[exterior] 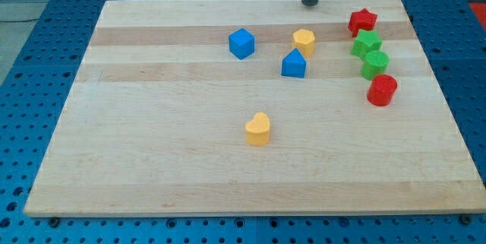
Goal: Move the yellow hexagon vertically above the yellow heart
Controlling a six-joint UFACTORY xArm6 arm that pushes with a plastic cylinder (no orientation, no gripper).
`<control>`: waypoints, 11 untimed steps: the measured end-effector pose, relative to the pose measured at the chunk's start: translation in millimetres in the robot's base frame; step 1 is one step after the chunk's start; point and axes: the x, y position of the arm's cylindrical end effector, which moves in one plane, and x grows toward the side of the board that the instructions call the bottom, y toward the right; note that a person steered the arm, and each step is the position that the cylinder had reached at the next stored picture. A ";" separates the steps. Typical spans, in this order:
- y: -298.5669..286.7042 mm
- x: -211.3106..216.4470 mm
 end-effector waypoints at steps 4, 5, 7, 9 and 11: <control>4.5 48.3; 18.2 54.2; 16.5 86.0; 0.9 102.0; -42.8 100.0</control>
